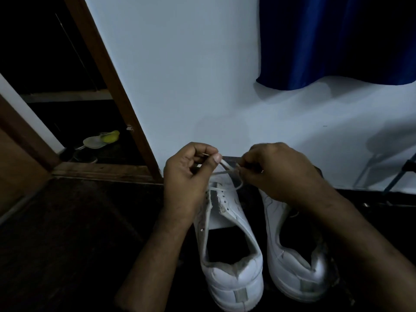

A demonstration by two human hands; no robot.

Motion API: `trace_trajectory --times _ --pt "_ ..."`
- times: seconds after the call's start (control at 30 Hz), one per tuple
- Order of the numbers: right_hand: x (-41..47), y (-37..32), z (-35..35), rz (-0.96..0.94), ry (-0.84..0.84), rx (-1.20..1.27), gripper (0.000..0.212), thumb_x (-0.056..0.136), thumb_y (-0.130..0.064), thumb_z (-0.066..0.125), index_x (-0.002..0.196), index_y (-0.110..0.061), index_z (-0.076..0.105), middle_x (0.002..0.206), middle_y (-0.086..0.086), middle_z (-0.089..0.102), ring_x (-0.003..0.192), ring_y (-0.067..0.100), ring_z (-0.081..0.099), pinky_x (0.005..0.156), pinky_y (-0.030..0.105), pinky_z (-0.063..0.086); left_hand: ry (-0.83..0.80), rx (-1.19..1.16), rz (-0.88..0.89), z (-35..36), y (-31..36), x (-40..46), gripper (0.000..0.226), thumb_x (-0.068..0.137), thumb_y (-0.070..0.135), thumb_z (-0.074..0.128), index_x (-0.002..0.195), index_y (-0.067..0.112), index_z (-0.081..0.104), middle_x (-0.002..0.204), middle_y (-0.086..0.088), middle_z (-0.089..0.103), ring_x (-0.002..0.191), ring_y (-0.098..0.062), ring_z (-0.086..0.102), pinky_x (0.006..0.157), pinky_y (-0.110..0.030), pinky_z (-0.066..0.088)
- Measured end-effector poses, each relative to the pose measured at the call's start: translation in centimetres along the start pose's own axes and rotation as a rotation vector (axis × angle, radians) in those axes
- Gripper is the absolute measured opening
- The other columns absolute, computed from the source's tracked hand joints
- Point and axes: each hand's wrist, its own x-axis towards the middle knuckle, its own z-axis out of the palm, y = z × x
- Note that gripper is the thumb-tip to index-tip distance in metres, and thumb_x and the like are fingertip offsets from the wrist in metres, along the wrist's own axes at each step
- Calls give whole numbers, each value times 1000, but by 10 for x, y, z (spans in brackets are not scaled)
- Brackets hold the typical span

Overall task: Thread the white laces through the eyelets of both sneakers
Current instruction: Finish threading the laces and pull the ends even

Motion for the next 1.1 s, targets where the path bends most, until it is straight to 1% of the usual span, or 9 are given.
trace_trajectory --times 0.07,0.2,0.3,0.4,0.47,0.67,0.8,0.97,1.1 --pt "0 1 5 13 -40 1 19 92 -44 59 95 -32 73 92 -7 69 87 20 65 71 34 53 -14 12 -8 2 0 -2 21 86 5 80 99 18 71 85 -2 75 85 -22 73 77 -37 59" --pt "5 0 4 37 172 224 13 92 -29 67 98 -32 79 93 -6 71 83 16 64 76 33 52 -47 23 -54 3 2 -2 42 84 6 83 118 21 63 81 -5 77 85 -21 76 85 -40 60" --pt "6 -5 3 -4 199 339 14 92 -30 71 104 -32 78 95 -9 75 84 9 66 77 26 52 -86 -54 -103 5 6 -3 35 87 3 78 118 14 66 86 -5 80 87 -21 78 87 -37 60" --pt "5 -6 9 -18 215 335 8 90 -35 72 97 -36 74 86 -12 74 78 5 66 72 34 56 -90 -104 -114 5 7 -4 18 90 0 74 107 5 72 87 -4 80 82 -17 78 77 -23 58" --pt "5 -6 9 -18 207 344 8 89 -36 72 97 -37 75 82 -12 74 76 4 66 70 36 56 -68 -99 -120 5 8 -4 14 88 0 75 102 3 74 85 -3 80 80 -15 78 74 -19 57" --pt "5 -7 11 -120 169 328 18 94 -28 69 107 -37 77 86 -10 67 76 9 63 69 39 54 -8 -74 -109 5 3 -4 14 83 4 81 97 3 77 84 -4 80 83 -19 79 79 -32 63" --pt "5 -8 12 -83 183 343 18 96 -25 67 110 -32 74 91 -14 67 76 2 59 71 32 52 -41 -89 -112 6 2 -4 11 84 3 80 95 4 79 85 -4 80 84 -19 79 75 -26 61" --pt "5 -6 9 10 188 386 7 88 -34 74 88 -38 68 80 -20 68 75 0 62 68 33 55 -48 -98 -112 6 -2 -3 11 85 6 80 96 7 81 91 -5 81 94 -22 78 92 -45 61" --pt "3 -7 5 36 174 441 4 85 -35 76 86 -35 72 75 -17 70 70 0 64 66 29 55 -33 -133 -157 7 -2 -4 9 83 13 82 92 16 83 93 -6 81 98 -25 76 98 -53 57"
